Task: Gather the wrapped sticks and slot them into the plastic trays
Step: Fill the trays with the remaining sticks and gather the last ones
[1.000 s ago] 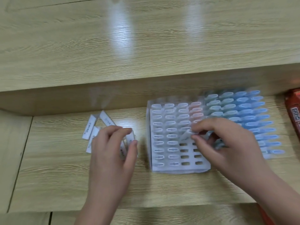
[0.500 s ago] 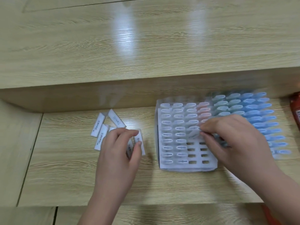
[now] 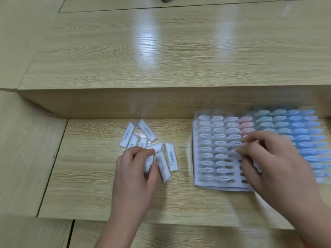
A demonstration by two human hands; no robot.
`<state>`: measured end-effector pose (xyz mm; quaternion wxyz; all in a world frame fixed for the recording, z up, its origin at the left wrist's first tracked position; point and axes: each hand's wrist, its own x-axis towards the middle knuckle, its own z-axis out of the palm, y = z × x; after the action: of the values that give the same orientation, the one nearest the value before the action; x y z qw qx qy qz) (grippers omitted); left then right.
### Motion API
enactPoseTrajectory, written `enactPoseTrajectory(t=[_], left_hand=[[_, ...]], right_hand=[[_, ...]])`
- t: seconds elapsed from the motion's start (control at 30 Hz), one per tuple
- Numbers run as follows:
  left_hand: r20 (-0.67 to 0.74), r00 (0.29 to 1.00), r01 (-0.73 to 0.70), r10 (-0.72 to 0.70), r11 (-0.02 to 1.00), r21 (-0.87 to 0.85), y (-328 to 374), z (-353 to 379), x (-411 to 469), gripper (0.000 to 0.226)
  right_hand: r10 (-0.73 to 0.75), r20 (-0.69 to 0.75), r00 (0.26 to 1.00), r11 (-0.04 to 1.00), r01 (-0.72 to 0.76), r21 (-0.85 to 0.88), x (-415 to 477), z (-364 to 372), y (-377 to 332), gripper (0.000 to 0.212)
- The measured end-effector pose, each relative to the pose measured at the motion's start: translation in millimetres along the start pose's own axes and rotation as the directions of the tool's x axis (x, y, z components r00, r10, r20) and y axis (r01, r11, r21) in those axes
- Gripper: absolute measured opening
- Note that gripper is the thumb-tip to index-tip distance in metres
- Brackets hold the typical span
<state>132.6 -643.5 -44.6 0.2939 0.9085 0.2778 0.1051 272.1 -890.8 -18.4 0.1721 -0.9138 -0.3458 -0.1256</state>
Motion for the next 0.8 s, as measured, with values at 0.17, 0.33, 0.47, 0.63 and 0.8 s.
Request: enactPoseTrajectory(t=[0.17,0.33,0.47,0.63,0.8], left_hand=[[-0.054,0.996,0.065,-0.065,0.998,-0.007,-15.4,-5.9,7.3,0.035],[-0.044,0.994,0.104,-0.101,0.994,0.047,-30.8,-7.8,19.5,0.035],[-0.031,0.996,0.082,-0.081,0.996,0.028,-40.1,-8.9,24.8,0.034],[-0.001,0.998,-0.065,0.065,0.99,0.127,-43.6,-6.2,33.3,0.026],[0.019,1.0,0.025,-0.025,1.0,-0.001,-45.7,-10.4,40.2,0.007]], right_hand=[[-0.058,-0.035,0.998,0.989,0.063,0.135,24.2,6.0,-65.2,0.015],[0.011,0.426,0.905,0.996,-0.047,0.074,45.4,40.9,-145.9,0.044],[0.182,0.486,0.855,0.982,-0.183,-0.046,49.5,70.7,-163.1,0.071],[0.286,0.495,0.821,0.958,-0.245,-0.148,51.0,80.4,-159.9,0.054],[0.306,0.497,0.812,0.934,-0.357,0.008,56.7,86.5,-156.1,0.048]])
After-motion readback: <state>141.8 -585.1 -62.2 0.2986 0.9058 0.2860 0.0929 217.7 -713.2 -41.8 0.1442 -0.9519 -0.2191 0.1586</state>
